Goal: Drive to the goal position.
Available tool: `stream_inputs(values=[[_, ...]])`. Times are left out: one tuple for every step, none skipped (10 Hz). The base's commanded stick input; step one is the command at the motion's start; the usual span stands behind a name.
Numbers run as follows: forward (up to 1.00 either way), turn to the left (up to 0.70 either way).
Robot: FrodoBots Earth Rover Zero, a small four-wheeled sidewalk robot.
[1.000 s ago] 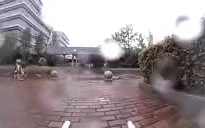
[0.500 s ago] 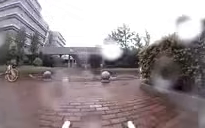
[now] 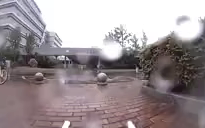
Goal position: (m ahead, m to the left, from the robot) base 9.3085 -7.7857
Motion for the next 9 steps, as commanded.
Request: stream_inputs(values=[[0.70,0.00],[0.70,0.00],[0.70,0.00],[0.70,0.00],[0.70,0.00],[0.70,0.00],[0.70,0.00],[0.70,0.00],[0.70,0.00]])
